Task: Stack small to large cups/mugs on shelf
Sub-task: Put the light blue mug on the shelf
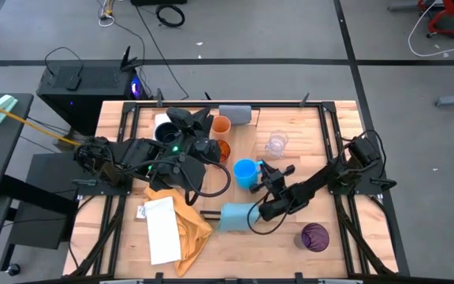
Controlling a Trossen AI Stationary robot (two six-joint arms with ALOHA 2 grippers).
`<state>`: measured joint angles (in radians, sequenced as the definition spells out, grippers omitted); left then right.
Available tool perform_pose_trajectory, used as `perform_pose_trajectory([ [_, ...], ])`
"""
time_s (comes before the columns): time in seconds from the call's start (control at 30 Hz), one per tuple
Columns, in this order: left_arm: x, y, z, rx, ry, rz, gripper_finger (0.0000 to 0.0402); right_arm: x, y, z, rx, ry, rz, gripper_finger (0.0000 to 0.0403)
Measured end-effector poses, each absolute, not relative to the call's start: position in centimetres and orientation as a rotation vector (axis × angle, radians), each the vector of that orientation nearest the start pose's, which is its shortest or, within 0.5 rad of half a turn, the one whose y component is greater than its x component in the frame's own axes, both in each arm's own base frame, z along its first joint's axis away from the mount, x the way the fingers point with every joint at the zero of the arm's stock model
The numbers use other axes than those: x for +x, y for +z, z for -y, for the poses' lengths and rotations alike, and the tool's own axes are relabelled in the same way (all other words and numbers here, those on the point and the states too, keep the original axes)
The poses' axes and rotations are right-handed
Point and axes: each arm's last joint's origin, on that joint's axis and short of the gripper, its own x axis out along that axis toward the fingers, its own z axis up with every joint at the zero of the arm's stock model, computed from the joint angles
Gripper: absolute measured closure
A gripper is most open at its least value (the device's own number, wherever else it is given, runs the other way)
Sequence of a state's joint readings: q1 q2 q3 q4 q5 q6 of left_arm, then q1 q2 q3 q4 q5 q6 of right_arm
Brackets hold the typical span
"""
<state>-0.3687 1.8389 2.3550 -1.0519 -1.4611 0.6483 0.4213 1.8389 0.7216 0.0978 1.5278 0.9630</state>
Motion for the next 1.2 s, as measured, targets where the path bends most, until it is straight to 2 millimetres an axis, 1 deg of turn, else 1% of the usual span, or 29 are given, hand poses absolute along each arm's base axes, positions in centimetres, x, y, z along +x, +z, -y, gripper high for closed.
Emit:
perform_pose_trajectory([
  [0.17, 32.23, 49.50, 9.37, 1.021, 0.938, -0.692, 0.0267, 27.45, 10.41, -9.14, -0.007, -1.100, -0.099, 0.0392],
  [0.4, 32.23, 49.50, 9.37, 1.015, 0.940, -0.688, 0.0275, 27.45, 10.37, -9.17, -0.005, -1.091, -0.112, 0.0392],
  [0.53, 32.23, 49.50, 9.37, 1.015, 0.940, -0.688, 0.0273, 27.49, 10.35, -9.19, 0.006, -1.082, -0.122, 0.0391],
  [0.83, 32.23, 49.50, 9.37, 1.015, 0.940, -0.688, 0.0268, 27.51, 10.18, -9.23, 0.020, -1.052, -0.168, 0.0334],
  [0.97, 32.23, 49.49, 9.37, 1.014, 0.940, -0.688, 0.0273, 27.54, 10.12, -9.26, 0.019, -1.034, -0.196, 0.0329],
  [1.2, 32.23, 49.50, 9.37, 1.007, 0.942, -0.683, 0.0277, 27.59, 10.02, -9.31, 0.038, -1.009, -0.226, 0.0332],
])
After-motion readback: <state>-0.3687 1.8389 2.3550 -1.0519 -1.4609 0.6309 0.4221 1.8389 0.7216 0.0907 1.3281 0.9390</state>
